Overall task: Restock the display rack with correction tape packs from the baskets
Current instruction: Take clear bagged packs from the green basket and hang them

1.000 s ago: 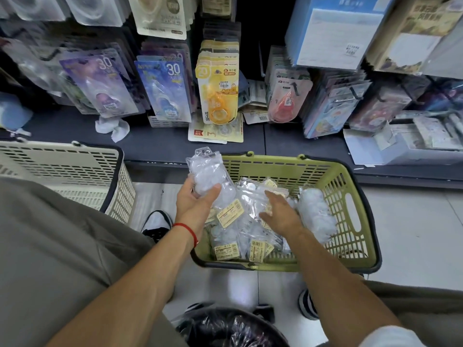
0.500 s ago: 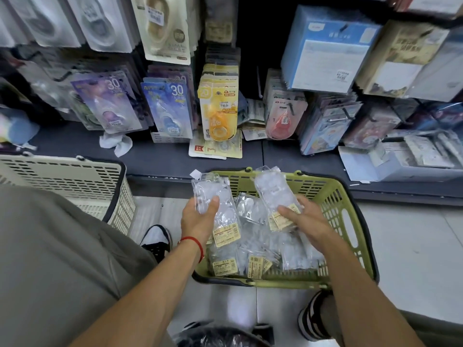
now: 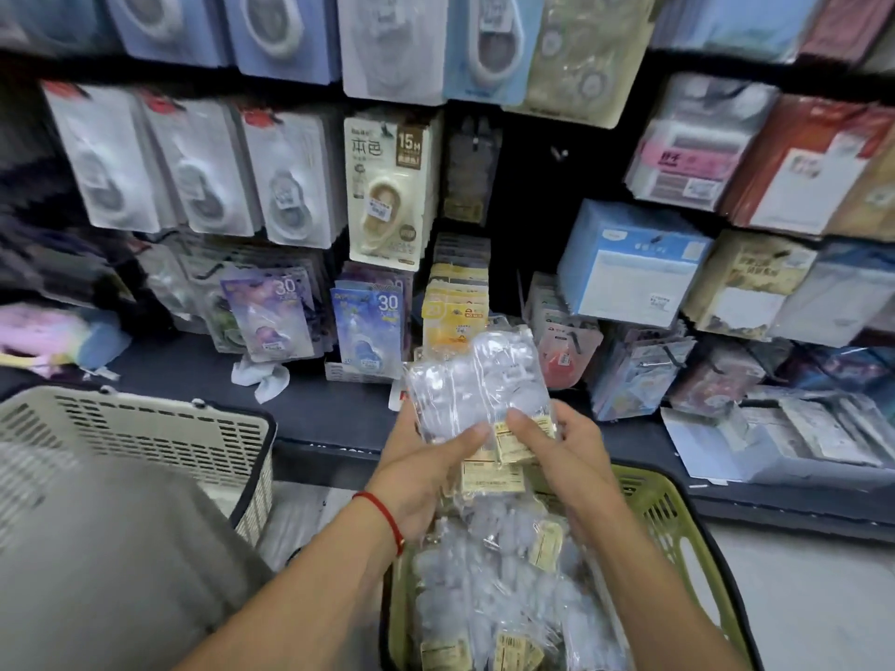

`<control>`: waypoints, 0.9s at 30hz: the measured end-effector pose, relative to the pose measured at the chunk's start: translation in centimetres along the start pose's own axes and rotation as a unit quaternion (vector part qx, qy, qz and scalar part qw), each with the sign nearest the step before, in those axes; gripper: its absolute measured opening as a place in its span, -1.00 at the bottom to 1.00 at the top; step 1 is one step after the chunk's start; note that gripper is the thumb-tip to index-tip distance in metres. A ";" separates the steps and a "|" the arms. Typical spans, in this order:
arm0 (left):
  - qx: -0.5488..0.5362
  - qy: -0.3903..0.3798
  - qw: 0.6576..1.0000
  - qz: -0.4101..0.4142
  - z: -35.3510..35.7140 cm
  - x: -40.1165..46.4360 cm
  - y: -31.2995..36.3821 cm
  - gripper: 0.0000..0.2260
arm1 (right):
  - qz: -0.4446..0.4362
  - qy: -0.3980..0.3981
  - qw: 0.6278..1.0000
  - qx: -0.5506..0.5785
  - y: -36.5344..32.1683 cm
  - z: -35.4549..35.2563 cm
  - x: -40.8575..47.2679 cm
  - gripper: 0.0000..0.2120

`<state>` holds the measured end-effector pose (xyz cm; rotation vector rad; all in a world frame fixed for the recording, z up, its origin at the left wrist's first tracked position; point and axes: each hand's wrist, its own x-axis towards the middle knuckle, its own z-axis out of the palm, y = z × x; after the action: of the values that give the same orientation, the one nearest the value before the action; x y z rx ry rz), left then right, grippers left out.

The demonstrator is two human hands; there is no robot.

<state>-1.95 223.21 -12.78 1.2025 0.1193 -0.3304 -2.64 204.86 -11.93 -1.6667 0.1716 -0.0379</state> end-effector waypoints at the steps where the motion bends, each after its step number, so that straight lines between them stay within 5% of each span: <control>1: 0.008 0.006 1.000 0.015 -0.2 0.4 1.6 -0.17 | -0.020 0.009 1.000 -0.005 -1.2 0.4 0.5 -0.75; 3: 0.035 0.013 0.999 0.039 -0.5 1.3 5.0 -0.06 | -0.060 0.017 0.998 -0.027 -3.8 1.1 1.6 -0.76; 6: 0.105 0.048 0.988 0.101 -1.1 3.1 10.0 -0.39 | -0.120 0.047 0.990 -0.049 -7.6 2.1 3.7 -0.79; 12: 0.228 0.227 0.906 0.276 -2.8 5.1 15.6 -0.48 | -0.148 0.073 0.986 -0.035 -13.4 5.0 7.6 -0.85; 23: 0.189 0.252 0.913 0.259 -2.5 4.9 17.7 -0.12 | -0.134 0.081 0.987 -0.034 -14.4 5.6 9.6 -0.65; 27: 0.171 0.254 0.915 0.264 -2.4 4.4 18.0 -0.27 | -0.155 0.086 0.983 -0.044 -14.9 5.9 9.4 -0.65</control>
<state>8.08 230.35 1.30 1.5924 0.1837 0.4645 8.72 210.84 1.47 -1.7649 0.0423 -0.4168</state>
